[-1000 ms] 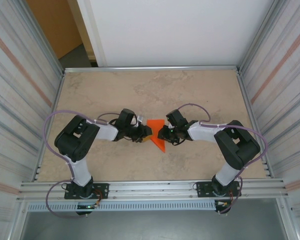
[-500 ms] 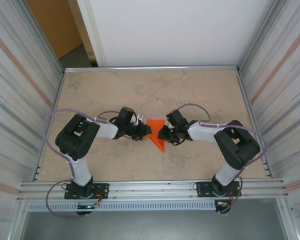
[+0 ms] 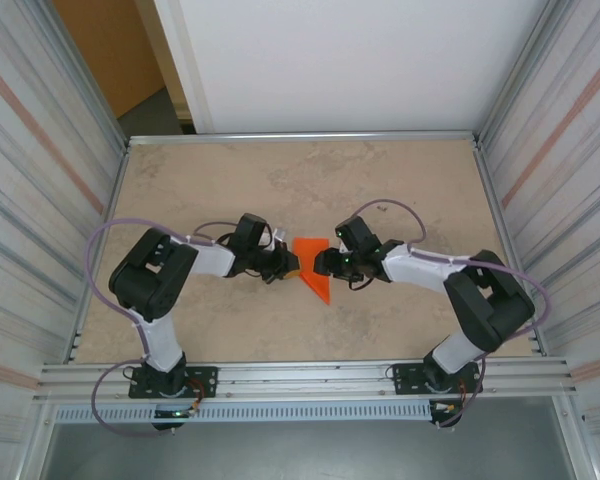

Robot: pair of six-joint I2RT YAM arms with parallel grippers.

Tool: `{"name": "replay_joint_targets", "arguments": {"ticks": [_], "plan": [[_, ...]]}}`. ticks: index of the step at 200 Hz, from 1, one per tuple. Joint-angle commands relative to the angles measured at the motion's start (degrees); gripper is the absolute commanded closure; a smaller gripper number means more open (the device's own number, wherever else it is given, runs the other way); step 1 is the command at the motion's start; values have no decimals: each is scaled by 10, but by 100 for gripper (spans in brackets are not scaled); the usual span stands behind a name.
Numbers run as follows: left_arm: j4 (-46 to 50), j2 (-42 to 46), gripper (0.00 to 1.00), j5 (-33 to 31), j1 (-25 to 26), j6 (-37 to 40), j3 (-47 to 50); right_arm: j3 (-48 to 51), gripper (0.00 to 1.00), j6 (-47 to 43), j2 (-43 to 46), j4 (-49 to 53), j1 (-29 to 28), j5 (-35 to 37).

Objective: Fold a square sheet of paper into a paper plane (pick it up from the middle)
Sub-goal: Fourth fold the wing at the center of the table.

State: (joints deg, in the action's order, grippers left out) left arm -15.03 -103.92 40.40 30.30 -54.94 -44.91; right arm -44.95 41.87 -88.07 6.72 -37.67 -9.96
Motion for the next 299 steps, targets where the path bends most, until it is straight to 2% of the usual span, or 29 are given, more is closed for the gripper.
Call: {"name": "replay_joint_targets", "arguments": {"ticks": [1, 21, 41, 80, 113, 169, 207, 299], "plan": [[29, 49, 95, -40, -6, -4, 16, -7, 40, -103, 53, 38, -32, 101], [47, 77, 95, -77, -5, -20, 29, -1, 40, -178, 78, 35, -76, 166], [47, 99, 95, -102, -4, -46, 45, 18, 41, -239, 90, 1, -111, 173], [68, 132, 95, -145, 4, -71, 52, 21, 44, -294, 58, -28, -169, 177], [81, 129, 94, -142, 11, -70, 39, -6, 51, -303, 5, -37, -201, 205], [80, 126, 94, -141, 15, -76, 33, -21, 60, -283, -54, -76, -207, 229], [81, 127, 94, -138, 15, -79, 33, -25, 62, -281, -73, -87, -213, 227], [76, 127, 92, -129, 14, -85, 34, -19, 68, -260, -94, -95, -215, 280]]}}
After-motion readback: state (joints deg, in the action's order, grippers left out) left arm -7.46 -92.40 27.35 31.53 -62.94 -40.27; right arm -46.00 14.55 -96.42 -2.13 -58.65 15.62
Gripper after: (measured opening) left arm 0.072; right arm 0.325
